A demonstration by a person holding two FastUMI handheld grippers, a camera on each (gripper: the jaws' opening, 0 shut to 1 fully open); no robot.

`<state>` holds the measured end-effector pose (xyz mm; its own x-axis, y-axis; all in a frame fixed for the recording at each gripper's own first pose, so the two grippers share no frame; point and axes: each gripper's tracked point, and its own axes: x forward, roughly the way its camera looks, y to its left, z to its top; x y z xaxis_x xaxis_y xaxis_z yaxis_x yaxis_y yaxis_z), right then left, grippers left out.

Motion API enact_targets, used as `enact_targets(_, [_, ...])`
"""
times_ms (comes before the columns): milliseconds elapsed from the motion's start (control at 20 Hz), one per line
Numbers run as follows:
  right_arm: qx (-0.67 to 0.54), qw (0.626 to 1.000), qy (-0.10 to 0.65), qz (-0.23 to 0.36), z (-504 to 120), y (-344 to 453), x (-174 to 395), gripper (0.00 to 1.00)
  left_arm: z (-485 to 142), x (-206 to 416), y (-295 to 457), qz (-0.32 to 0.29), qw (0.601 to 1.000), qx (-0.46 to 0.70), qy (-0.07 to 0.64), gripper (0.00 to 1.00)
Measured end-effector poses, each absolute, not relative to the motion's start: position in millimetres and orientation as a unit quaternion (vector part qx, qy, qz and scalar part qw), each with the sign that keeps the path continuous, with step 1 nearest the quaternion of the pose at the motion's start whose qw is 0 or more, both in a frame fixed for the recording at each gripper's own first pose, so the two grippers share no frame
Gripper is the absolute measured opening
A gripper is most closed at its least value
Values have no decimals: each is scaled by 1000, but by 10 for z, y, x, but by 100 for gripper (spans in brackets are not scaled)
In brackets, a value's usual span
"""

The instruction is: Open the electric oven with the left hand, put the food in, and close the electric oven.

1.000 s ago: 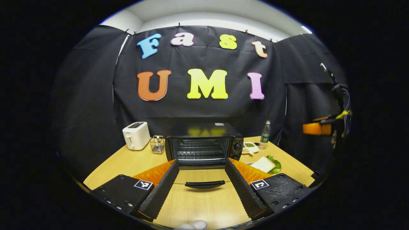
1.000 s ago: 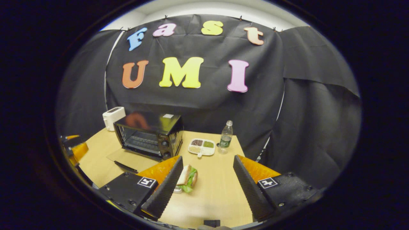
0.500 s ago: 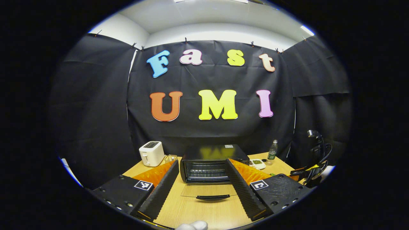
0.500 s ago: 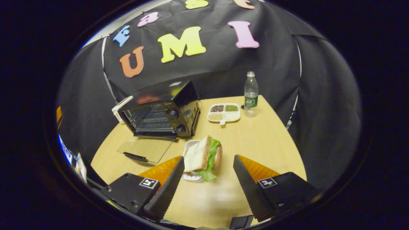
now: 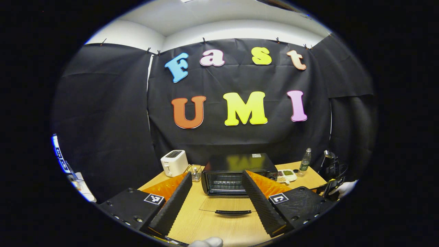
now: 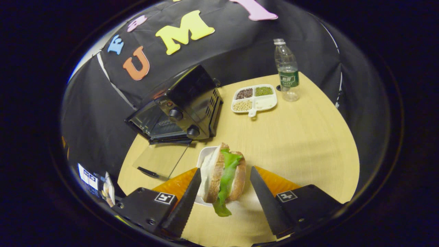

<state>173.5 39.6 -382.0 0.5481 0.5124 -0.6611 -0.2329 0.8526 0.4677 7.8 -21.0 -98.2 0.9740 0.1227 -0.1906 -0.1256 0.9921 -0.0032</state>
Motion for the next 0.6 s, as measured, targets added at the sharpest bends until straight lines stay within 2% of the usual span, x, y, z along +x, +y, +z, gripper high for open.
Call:
enact_targets(50, [170,856,435,222,-3861,422,1749,91,-976,104,-229,70,993,-5,97,95])
enact_targets(100, [175,848,446,226,-3902,421,1759,82,-980,119,-244,76,992,-2,98,95])
enact_targets(150, [185,842,451,230,-3899,445,1792,63,-980,130,-274,81,992,1,99,95])
enact_targets(200, [195,837,454,233,-3902,456,1808,60,-983,141,-294,86,991,3,101,95])
enact_targets(250, [202,832,458,240,-3867,449,1796,65,-983,139,-324,92,990,3,104,95])
enact_targets(300, [206,828,462,244,-3843,443,1787,55,-996,145,-340,96,990,3,107,95])
enact_targets(350, [208,826,462,245,-3833,457,1782,51,-1014,129,-356,98,989,2,110,95])
enact_targets(400, [208,826,463,246,-3808,464,1779,35,-1006,129,-363,100,989,1,109,95])
enact_targets(450, [210,826,461,247,-3750,483,1771,42,-1008,122,-371,99,989,2,109,95])
enact_targets(500, [212,829,455,246,-3691,500,1775,31,-1011,117,-361,98,989,3,108,95])
enact_targets(550, [210,833,449,246,-3616,514,1765,39,-1017,111,-337,96,990,5,107,95])
enact_targets(600, [206,838,442,246,-3536,527,1766,39,-1033,112,-291,93,990,7,104,95])
